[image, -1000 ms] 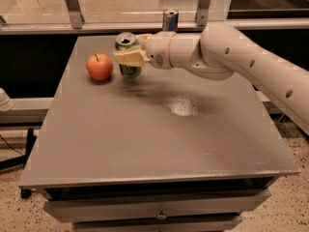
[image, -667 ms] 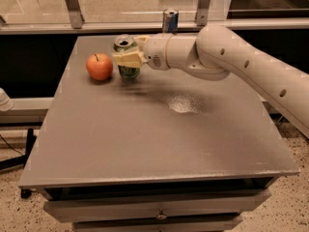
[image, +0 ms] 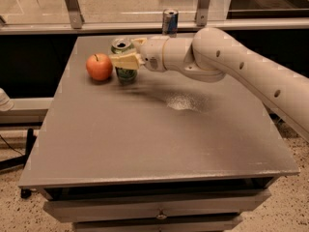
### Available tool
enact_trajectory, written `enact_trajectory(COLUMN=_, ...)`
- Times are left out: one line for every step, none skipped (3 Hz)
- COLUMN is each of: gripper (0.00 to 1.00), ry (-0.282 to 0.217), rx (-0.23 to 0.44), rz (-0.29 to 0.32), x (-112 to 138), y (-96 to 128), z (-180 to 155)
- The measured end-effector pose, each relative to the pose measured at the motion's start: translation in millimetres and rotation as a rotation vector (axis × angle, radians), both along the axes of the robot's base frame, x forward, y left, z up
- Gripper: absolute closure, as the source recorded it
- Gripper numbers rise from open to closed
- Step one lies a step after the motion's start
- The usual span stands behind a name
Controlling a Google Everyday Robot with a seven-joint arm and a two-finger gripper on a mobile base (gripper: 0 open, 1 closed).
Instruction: Move green can near apple
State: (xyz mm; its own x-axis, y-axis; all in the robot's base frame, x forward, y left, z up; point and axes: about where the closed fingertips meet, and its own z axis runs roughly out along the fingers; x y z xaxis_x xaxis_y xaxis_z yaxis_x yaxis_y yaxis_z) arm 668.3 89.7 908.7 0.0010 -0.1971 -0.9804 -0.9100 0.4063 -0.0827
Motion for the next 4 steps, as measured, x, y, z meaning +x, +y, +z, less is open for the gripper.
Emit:
enact_trajectory(gripper=0.38, ry=0.005, rx=0.005, rz=0.005, x=-1.6, y=2.4, z=-1.1)
enact_trajectory(gripper=0.13, ry=0.011, rx=0.011, rz=0.010, x=-2.7, y=3.5, z=-2.2)
enact_trajectory(gripper=0.00, ry=0.021, rx=0.018, rz=0.014, x=-6.6, y=0.3, z=-5.2)
enact_trajectory(gripper=0.00, ry=0.024, rx=0.036, rz=0.023, x=-14.8, y=-15.9, z=-4.0)
